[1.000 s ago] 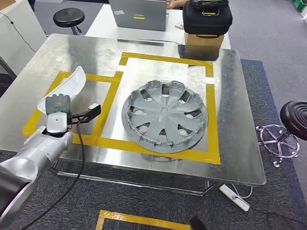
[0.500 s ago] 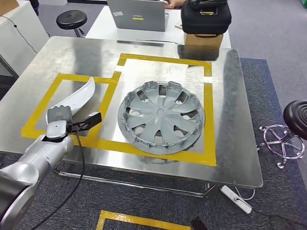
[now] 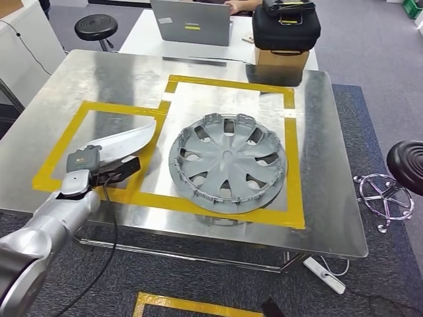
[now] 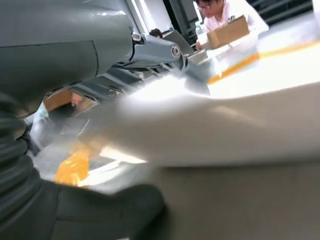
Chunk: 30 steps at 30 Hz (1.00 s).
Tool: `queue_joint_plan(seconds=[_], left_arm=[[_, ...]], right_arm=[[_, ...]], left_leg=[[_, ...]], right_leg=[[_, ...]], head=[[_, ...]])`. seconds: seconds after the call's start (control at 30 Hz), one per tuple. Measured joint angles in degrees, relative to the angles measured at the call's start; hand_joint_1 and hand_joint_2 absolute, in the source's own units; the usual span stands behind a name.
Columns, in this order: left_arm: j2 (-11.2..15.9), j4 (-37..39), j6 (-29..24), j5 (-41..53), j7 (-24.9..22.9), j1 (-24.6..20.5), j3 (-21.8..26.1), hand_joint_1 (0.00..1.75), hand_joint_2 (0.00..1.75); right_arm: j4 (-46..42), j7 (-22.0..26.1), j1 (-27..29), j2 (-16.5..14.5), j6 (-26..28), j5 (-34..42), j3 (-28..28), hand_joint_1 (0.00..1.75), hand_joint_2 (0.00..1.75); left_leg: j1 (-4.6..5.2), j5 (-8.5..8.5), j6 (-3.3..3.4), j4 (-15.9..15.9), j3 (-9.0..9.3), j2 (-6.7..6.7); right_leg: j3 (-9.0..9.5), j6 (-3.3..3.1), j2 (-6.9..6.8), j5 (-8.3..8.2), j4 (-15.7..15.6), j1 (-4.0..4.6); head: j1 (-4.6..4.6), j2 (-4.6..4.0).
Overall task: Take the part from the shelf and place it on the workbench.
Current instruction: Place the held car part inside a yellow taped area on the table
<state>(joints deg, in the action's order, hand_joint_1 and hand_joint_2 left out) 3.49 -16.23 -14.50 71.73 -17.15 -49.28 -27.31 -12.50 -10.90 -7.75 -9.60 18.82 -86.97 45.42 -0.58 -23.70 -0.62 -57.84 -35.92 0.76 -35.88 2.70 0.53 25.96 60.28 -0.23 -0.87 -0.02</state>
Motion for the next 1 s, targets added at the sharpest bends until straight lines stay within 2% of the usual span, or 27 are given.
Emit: queue_joint_plan(seconds=[0.03, 0.1, 0.13, 0.17, 0.2, 0.23, 0.3, 0.33, 0.4, 0.5, 0.53, 0.6, 0.67, 0.7, 0.73, 0.77, 0.83, 0.87, 0.9, 0.97, 1.0], left_arm=[[-0.1, 0.0, -0.9, 0.3, 0.6, -0.1, 0.5, 0.00, 1.75], [-0.2, 0.0, -2.1, 1.5, 1.1, -0.4, 1.2, 0.00, 1.75], [-0.2, 0.0, -2.5, 2.3, 1.2, -0.5, 1.4, 0.00, 1.75], [-0.2, 0.0, -2.9, 3.1, 1.1, -0.7, 1.6, 0.00, 1.75], [-0.2, -0.1, -3.3, 3.8, 0.9, -0.9, 1.9, 0.00, 1.75], [-0.3, -0.2, -3.8, 4.2, 0.8, -1.2, 2.1, 0.00, 1.75], [-0.3, -0.6, -5.2, 4.7, 0.8, -2.1, 2.5, 0.00, 1.75], [-0.2, -0.7, -6.0, 4.6, 1.0, -2.6, 2.8, 0.00, 1.75], [-0.2, -1.0, -7.4, 4.3, 1.8, -3.7, 4.0, 0.00, 1.75], [-0.2, -1.6, -8.7, 3.5, 3.0, -4.9, 6.2, 0.00, 1.75], [-0.3, -1.9, -9.4, 2.9, 3.7, -5.1, 6.8, 0.00, 1.75], [-0.5, -2.6, -12.0, 0.1, 6.7, -5.3, 8.4, 0.00, 1.75], [-0.8, -3.5, -15.1, -4.7, 12.1, -5.3, 11.1, 0.00, 1.75], [-1.1, -4.3, -16.3, -7.8, 15.9, -5.2, 12.9, 0.00, 1.75], [-1.6, -5.5, -17.3, -11.2, 20.3, -5.0, 14.8, 0.00, 1.75], [-2.1, -7.6, -18.0, -15.3, 25.2, -4.6, 16.6, 0.00, 1.75], [-3.5, -13.7, -17.6, -24.1, 34.0, -3.2, 20.0, 0.00, 1.75], [-4.4, -17.9, -16.5, -28.9, 37.2, -2.0, 21.3, 0.00, 1.75], [-5.2, -22.3, -15.1, -33.4, 39.3, -0.4, 22.2, 0.00, 1.75], [-6.9, -31.3, -12.4, -40.8, 41.5, 3.6, 23.2, 0.00, 1.75], [-7.7, -34.9, -11.6, -43.0, 41.9, 5.5, 23.4, 0.00, 1.31]], right_arm=[[0.0, 0.0, 0.0, 0.0, 0.0, 0.0, 0.0, 0.00, 0.00], [0.0, 0.1, 0.0, 0.0, -0.1, 0.0, 0.0, 0.00, 0.00], [0.0, 0.1, 0.0, 0.0, -0.1, 0.0, 0.0, 0.00, 0.00], [0.0, 0.2, 0.0, 0.0, -0.1, 0.1, 0.0, 0.00, 0.00], [0.0, 0.2, 0.0, 0.0, -0.1, 0.1, 0.0, 0.00, 0.00], [0.0, 0.2, 0.0, 0.0, -0.1, 0.2, 0.0, 0.00, 0.00], [0.0, 0.3, -0.1, 0.0, -0.1, 0.2, 0.0, 0.00, 0.00], [0.0, 0.3, -0.1, 0.0, -0.1, 0.3, 0.0, 0.00, 0.00], [0.0, 0.3, -0.1, 0.0, -0.1, 0.3, 0.0, 0.00, 0.00], [0.0, 0.3, 0.0, 0.0, -0.1, 0.4, 0.0, 0.00, 0.00], [0.0, 0.3, 0.0, 0.0, -0.1, 0.4, 0.0, 0.00, 0.00], [0.0, 0.4, -0.1, 0.0, -0.1, 0.4, 0.0, 0.00, 0.00], [0.0, 0.4, 0.0, 0.0, -0.1, 0.4, 0.0, 0.00, 0.00], [0.0, 0.4, 0.0, 0.0, -0.1, 0.4, 0.0, 0.00, 0.00], [0.0, 0.5, 0.1, 0.0, -0.2, 0.4, 0.0, 0.00, 0.00], [0.0, 0.5, 0.2, 0.0, -0.2, 0.4, 0.0, 0.00, 0.00], [0.0, 0.7, 0.2, 0.0, -0.1, 0.4, -0.1, 0.00, 0.00], [0.0, 0.8, 0.1, 0.0, 0.0, 0.4, -0.1, 0.00, 0.00], [0.0, 0.8, 0.2, 0.0, 0.1, 0.4, -0.1, 0.00, 0.00], [0.0, 0.8, 0.3, 0.0, 0.3, 0.5, -0.1, 0.00, 0.00], [0.0, 0.8, 0.5, 0.0, 0.4, 0.5, -0.1, 0.00, 0.00]], left_leg=[[-0.06, 0.05, 0.30, 0.1, 0.05, -0.05], [0.01, 0.03, 0.66, 0.0, 0.05, -0.11], [0.06, 0.03, 0.72, 0.0, 0.04, -0.11], [0.10, 0.02, 0.76, 0.0, 0.05, -0.10], [0.11, 0.01, 0.77, 0.0, 0.06, -0.09], [0.11, 0.00, 0.75, 0.0, 0.08, -0.07], [0.07, -0.02, 0.59, 0.0, 0.16, -0.04], [0.16, -0.04, 0.41, 0.0, 0.14, -0.01], [0.33, 0.07, -0.11, -0.1, -0.05, 0.05], [0.23, 0.22, -1.05, 0.0, -0.17, 0.03], [0.18, -0.29, -1.37, -0.5, -0.43, -0.02], [0.13, -2.96, -1.89, -5.0, -2.47, -0.12], [0.10, -6.12, -2.17, -12.3, -6.01, -0.14], [0.10, -6.67, -2.22, -14.7, -7.29, -0.14], [0.09, -6.20, -2.22, -15.3, -7.73, -0.14], [0.07, -4.77, -2.19, -13.8, -7.12, -0.14], [0.03, -1.01, -2.14, -7.1, -3.71, -0.18], [0.02, -0.04, -1.95, -3.7, -1.96, -0.15], [0.04, 0.31, -1.69, -1.6, -0.80, -0.13], [0.16, -0.13, -0.89, -0.2, -0.10, -0.07], [0.12, -0.08, -0.51, -0.2, -0.12, -0.11]], right_leg=[[-0.94, 0.24, -0.05, 1.29, 2.1, -0.03], [-4.27, 0.50, -0.11, 4.86, 9.4, -0.03], [-5.92, 0.55, -0.11, 6.11, 12.9, -0.04], [-6.91, 0.55, -0.10, 6.43, 14.8, -0.03], [-6.90, 0.50, -0.10, 5.67, 14.6, -0.03], [-5.87, 0.39, -0.11, 4.05, 12.2, -0.04], [-2.47, 0.13, -0.16, 0.49, 5.1, -0.04], [-0.95, 0.02, -0.18, -0.45, 2.1, -0.02], [0.34, -0.29, -0.13, -0.85, -0.5, 0.07], [0.38, -1.12, 0.05, -1.05, -0.9, 0.15], [0.43, -1.46, 0.07, -1.18, -1.0, 0.06], [0.54, -1.99, 0.07, -1.36, -1.2, -0.16], [0.54, -2.19, 0.09, -1.36, -1.2, -0.18], [0.56, -2.20, 0.11, -1.35, -1.2, -0.19], [0.59, -2.18, 0.12, -1.33, -1.2, -0.21], [0.66, -2.11, 0.12, -1.29, -1.2, -0.25], [0.82, -1.74, 0.12, -1.08, -1.1, -0.26], [0.81, -1.45, 0.14, -0.92, -1.0, -0.18], [0.80, -1.13, 0.18, -0.82, -0.9, -0.09], [0.77, -0.56, 0.30, -0.77, -1.0, -0.01], [0.71, -0.29, 0.32, -0.71, -1.1, -0.05]], head=[[-0.10, 0.00], [-0.38, 0.00], [-0.38, 0.00], [-0.39, 0.00], [-0.38, 0.00], [-0.38, 0.00], [-0.39, 0.00], [-0.40, 0.00], [-0.32, 0.00], [-0.28, 0.00], [-0.24, 0.00], [-0.18, 0.00], [-0.15, 0.00], [-0.13, 0.00], [-0.12, 0.00], [-0.12, 0.00], [-0.12, 0.00], [-0.13, 0.00], [-0.17, 0.00], [-0.20, 0.00], [-0.18, 0.00]])
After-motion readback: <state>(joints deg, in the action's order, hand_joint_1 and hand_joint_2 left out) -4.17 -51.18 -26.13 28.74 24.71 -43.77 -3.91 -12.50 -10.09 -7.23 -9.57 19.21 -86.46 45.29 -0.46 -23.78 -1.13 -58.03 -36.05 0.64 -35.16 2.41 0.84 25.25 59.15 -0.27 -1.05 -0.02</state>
